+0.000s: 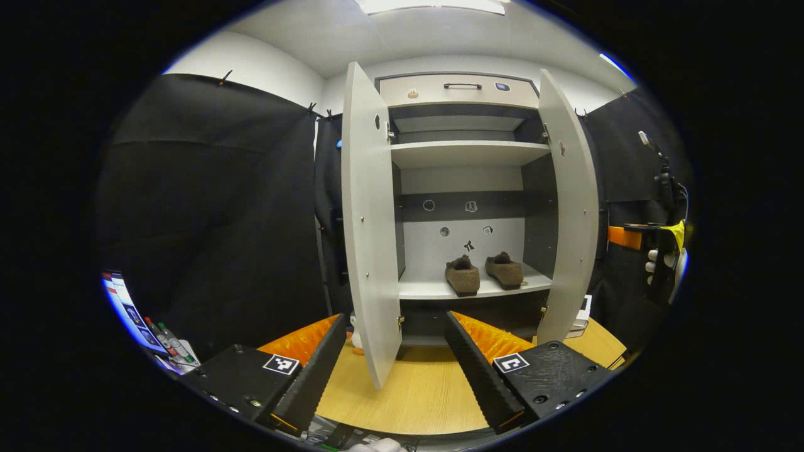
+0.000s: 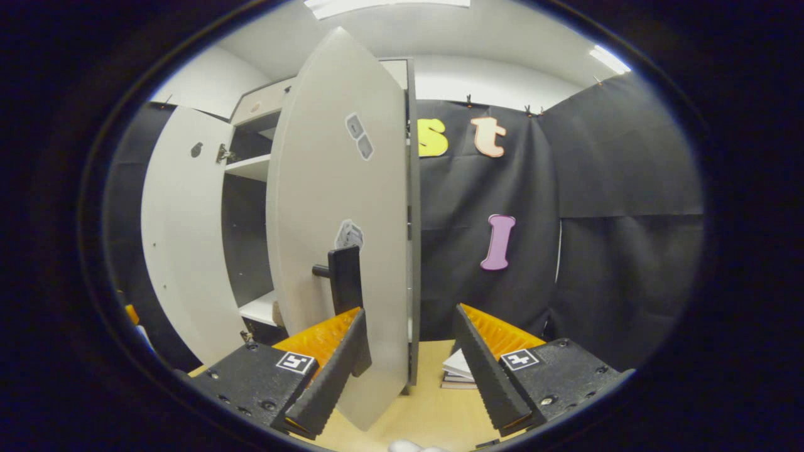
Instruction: Grab one shoe with the right hand and put it into the shoe cabinet, grab the other shoe with the left hand and put it into the shoe cabinet; then close the right door with the right hand and the left door with the left hand.
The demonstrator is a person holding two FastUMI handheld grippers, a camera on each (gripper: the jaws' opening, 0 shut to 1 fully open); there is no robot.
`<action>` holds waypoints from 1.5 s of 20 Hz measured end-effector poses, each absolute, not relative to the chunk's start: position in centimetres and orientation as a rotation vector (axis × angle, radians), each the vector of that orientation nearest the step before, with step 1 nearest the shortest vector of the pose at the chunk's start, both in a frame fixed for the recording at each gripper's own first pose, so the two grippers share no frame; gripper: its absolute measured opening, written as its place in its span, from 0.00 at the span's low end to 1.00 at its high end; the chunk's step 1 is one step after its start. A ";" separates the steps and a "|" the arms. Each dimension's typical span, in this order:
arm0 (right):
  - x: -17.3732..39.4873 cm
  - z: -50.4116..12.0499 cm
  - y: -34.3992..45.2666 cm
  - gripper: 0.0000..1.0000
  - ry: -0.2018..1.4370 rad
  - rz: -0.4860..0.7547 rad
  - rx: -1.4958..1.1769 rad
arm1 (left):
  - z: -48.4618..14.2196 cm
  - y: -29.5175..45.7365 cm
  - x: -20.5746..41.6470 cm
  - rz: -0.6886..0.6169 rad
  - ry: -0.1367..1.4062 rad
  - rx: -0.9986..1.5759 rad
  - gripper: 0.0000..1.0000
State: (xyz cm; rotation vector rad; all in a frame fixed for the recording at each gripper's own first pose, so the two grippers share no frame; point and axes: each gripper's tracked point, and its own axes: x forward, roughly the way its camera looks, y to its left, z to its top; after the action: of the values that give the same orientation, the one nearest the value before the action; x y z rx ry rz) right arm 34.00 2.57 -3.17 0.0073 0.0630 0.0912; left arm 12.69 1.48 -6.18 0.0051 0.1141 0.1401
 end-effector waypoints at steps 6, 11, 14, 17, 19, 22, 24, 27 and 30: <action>33.0 -3.6 9.1 0.94 0.071 0.242 0.039 | -7.0 2.4 12.0 0.131 0.127 0.017 0.96; 28.5 -3.1 9.8 0.94 0.049 0.219 -0.006 | -7.2 4.0 11.7 0.122 0.135 0.014 1.00; 24.7 -3.0 10.1 0.90 0.048 0.208 -0.010 | -7.4 5.8 12.2 0.116 0.131 0.008 0.96; 21.0 -3.7 10.8 0.95 0.057 0.193 -0.035 | -7.5 8.1 13.2 0.108 0.128 0.016 0.96; 18.7 -4.5 10.7 0.93 0.069 0.167 -0.057 | -7.3 9.9 14.2 0.109 0.115 0.031 0.96; 15.5 -6.3 10.9 0.96 0.109 0.125 -0.061 | -6.6 13.0 16.4 0.117 0.087 0.049 0.96; 13.5 -7.7 11.0 0.98 0.144 0.103 -0.083 | -6.0 15.1 18.3 0.130 0.067 0.048 0.96; 11.5 -8.8 10.4 0.99 0.173 0.061 -0.097 | -4.7 18.2 22.0 0.171 0.030 0.036 1.00; 10.3 -9.1 9.7 0.99 0.193 0.031 -0.073 | -3.6 20.3 25.2 0.201 0.003 0.027 0.96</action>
State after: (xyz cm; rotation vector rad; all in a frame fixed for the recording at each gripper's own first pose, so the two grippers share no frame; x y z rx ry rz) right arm 10.30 9.69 -9.08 -0.0729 0.1931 0.0308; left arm 25.22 20.32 -3.55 0.0269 0.0035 0.2009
